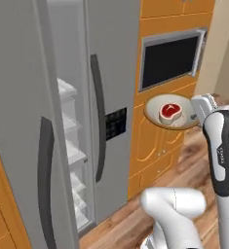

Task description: Move the mug from next to the sink to the open cabinet. Then, move the bowl with the steak to the fridge to clear the area for faucet cleaning.

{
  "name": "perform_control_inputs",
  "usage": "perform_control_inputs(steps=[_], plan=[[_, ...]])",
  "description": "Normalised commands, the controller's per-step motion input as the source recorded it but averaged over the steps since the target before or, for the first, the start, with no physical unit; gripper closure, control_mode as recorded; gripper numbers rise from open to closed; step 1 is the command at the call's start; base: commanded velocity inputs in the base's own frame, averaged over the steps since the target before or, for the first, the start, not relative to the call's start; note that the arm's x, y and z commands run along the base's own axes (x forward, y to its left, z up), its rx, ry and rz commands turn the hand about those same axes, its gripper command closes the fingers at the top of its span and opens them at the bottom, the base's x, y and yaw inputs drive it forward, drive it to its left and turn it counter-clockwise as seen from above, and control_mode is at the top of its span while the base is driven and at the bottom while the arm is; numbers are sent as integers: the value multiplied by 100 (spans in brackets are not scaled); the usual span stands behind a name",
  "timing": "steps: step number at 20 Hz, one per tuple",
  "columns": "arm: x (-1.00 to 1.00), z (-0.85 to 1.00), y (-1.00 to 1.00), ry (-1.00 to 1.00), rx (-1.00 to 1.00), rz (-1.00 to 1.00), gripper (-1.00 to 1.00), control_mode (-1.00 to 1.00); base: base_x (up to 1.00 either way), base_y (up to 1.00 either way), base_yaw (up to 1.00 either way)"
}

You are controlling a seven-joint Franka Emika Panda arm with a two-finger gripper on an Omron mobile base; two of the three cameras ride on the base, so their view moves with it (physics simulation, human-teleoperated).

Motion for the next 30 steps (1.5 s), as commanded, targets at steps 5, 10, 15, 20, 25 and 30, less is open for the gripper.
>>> perform_control_inputs(steps=[5,10,15,20,25,30], plan=[[0,0,0,0,0,0,100,100,0,0,69],[0,0,0,0,0,0,100,100,4,-5,66],[0,0,0,0,0,0,100,100,4,0,50],[0,0,0,0,0,0,100,100,3,-1,34],[0,0,0,0,0,0,100,100,70,0,8],[0,0,0,0,0,0,100,100,100,0,0]])
